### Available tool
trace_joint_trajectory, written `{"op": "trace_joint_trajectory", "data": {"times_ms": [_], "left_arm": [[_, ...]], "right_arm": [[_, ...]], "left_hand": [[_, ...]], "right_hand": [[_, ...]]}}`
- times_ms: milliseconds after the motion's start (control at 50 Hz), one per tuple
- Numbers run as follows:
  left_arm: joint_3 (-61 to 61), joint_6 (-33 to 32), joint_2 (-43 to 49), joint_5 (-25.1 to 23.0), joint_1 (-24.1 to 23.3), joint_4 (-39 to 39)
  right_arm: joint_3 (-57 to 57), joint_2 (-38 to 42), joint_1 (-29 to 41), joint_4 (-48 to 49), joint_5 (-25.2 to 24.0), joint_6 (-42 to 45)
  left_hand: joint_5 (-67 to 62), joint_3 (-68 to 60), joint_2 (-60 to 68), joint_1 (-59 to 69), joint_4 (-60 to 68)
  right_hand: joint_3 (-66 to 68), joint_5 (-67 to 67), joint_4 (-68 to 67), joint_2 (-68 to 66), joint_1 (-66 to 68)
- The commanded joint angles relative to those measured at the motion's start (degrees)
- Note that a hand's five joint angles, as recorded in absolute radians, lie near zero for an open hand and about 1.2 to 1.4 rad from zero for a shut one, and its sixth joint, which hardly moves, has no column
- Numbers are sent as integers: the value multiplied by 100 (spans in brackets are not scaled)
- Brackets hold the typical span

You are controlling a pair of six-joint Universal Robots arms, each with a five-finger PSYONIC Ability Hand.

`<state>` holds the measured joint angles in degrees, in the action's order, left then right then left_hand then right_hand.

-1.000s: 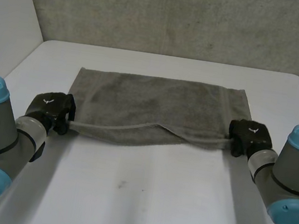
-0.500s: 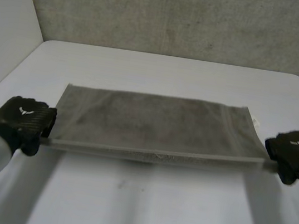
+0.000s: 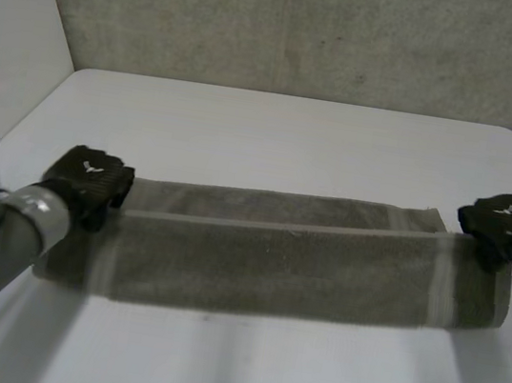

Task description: Fold the towel.

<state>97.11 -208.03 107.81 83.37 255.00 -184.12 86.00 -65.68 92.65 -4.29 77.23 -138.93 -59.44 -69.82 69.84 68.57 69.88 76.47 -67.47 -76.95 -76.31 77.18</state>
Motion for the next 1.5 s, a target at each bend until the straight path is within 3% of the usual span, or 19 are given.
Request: {"op": "trace_joint_trajectory", "data": {"times_ms": [20, 200, 420, 440, 460, 480, 500, 520, 540, 560, 580, 640, 820, 1000, 1040, 1160, 1220, 1460, 1500], "left_arm": [[-1640, 9, 1644, 222, -170, -28], [-2907, 17, 2551, 373, -266, -37], [-3611, 9, 3061, 452, -372, -151], [-3646, 9, 3088, 452, -372, -160], [-3647, 9, 3088, 452, -372, -160], [-3673, 17, 3105, 452, -372, -160], [-3690, 104, 3114, 452, -372, -168], [-3691, 105, 3114, 452, -372, -169], [-3699, 140, 3114, 443, -372, -212], [-3699, 140, 3114, 443, -372, -212], [-3691, 184, 3088, 417, -372, -299], [-3586, 342, 2966, 390, -398, -519], [-2560, 1035, 1764, 416, -398, -801], [-1001, 1872, 355, 417, -390, -1074], [-442, 2204, -48, 399, -390, -1196], [212, 2496, -348, 390, -390, -1443], [580, 2531, -340, 408, -381, -1855], [844, 2548, -331, 434, -249, -2155], [897, 2548, -322, 434, -249, -2199]], "right_arm": [[-1382, 1363, 393, 497, 433, -187], [-2543, 2287, 640, 727, 600, -275], [-3203, 2736, 693, 718, 829, -205], [-3229, 2762, 710, 727, 829, -205], [-3230, 2762, 710, 727, 829, -205], [-3273, 2797, 719, 727, 864, -205], [-3334, 2824, 728, 727, 907, -214], [-3335, 2824, 728, 727, 908, -214], [-3379, 2815, 763, 719, 943, -223], [-3379, 2815, 763, 719, 943, -223], [-3388, 2772, 798, 710, 1004, -240], [-3274, 2439, 816, 675, 1171, -328], [-1993, 612, 719, 666, 979, -1268], [-259, -419, 693, 464, 635, -1260], [336, -594, 492, 472, 583, -1242], [1051, -595, 227, 754, 196, -926], [1585, -368, 34, 1524, -225, -374], [1622, 547, -318, 2582, -349, -143], [1561, 626, -397, 2591, -349, -144]], "left_hand": [[-1056, -1018, 1016, 1143, 1012], [-1056, -1018, 1016, 1143, 1012], [-1056, -1018, 1016, 1143, 1012], [-1056, -1018, 1016, 1143, 1012], [-1056, -1018, 1016, 1143, 1012], [-1056, -1018, 1016, 1143, 1012], [-1056, -1018, 1016, 1143, 1012], [-1056, -1018, 1016, 1143, 1012], [3538, 3576, -3578, -3451, -3582], [3584, 3622, -3624, -3497, -3628], [5483, 5521, -5523, -5395, -5527], [5944, 5982, -5984, -5857, -5988], [5944, 5982, -5984, -5857, -5988], [5944, 5982, -5984, -5857, -5988], [5944, 5982, -5984, -5857, -5988], [5944, 5982, -5984, -5857, -5988], [5944, 5982, -5984, -5857, -5988], [5944, 5982, -5984, -5857, -5988], [5944, 5982, -5984, -5857, -5988]], "right_hand": [[353, -253, -305, -369, 282], [353, -253, -305, -369, 282], [353, -253, -305, -369, 282], [-1706, 1806, 1754, 1690, -1777], [-1727, 1826, 1775, 1710, -1797], [-5041, 5141, 5089, 5024, -5111], [-6647, 6747, 6695, 6631, -6718], [-6647, 6747, 6695, 6631, -6718], [-6647, 6747, 6695, 6631, -6718], [-6647, 6747, 6695, 6631, -6718], [-6647, 6747, 6695, 6631, -6718], [-6647, 6747, 6695, 6631, -6718], [-6647, 6747, 6695, 6631, -6718], [-6639, 6738, 6687, 6622, -6709], [-5869, 5968, 5917, 5852, -5939], [-5243, 5342, 5291, 5226, -5313], [-4522, 4622, 4570, 4506, -4593], [-3259, 3359, 3307, 3243, -3330], [-2288, 2387, 2336, 2271, -2358]]}}
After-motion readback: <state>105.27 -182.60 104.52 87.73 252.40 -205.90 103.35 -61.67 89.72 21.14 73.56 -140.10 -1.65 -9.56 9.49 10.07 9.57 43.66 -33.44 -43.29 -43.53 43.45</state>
